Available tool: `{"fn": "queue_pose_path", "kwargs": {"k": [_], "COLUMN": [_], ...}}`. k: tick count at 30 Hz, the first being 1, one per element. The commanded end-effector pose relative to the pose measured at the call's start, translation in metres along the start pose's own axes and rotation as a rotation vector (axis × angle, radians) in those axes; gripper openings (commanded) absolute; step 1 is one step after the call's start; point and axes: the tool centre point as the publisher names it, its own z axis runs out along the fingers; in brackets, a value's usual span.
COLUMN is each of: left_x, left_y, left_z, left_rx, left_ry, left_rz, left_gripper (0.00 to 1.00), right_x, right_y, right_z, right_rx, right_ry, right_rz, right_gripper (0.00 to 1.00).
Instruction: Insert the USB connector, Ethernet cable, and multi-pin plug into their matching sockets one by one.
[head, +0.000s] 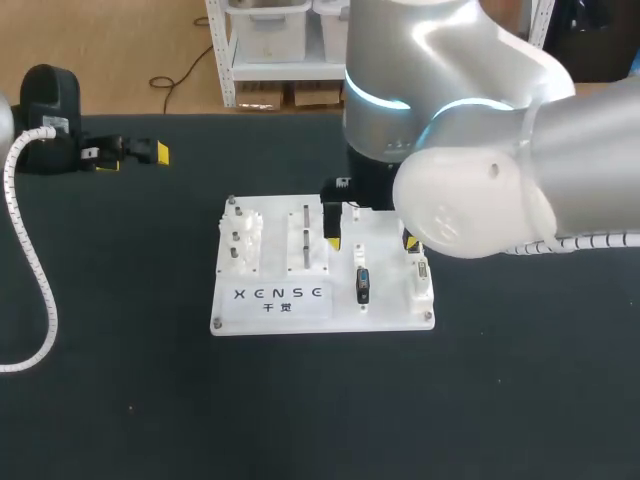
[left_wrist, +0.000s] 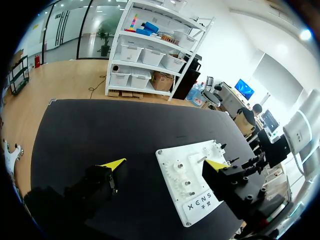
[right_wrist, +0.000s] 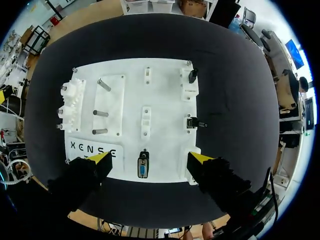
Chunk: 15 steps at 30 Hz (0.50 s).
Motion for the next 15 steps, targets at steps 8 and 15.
{"fn": "queue_pose_path", "kwargs": {"k": [8, 15], "left_x": [0.0000, 0.0000], "left_y": [0.0000, 0.0000], "left_z": [0.0000, 0.0000], "left_rx": [0.000, 0.000], "left_ry": [0.000, 0.000], "left_rz": [0.000, 0.000], "left_gripper": [1.00, 1.00], "right_x": [0.0009, 0.0058], "right_y": [-0.0005, 0.0026], "right_z": [0.0000, -0.0044], "right_rx": [-0.001, -0.012], "right_ry": [-0.002, -0.011], "right_rz": [0.001, -0.011], "right_gripper": [1.00, 1.00]}}
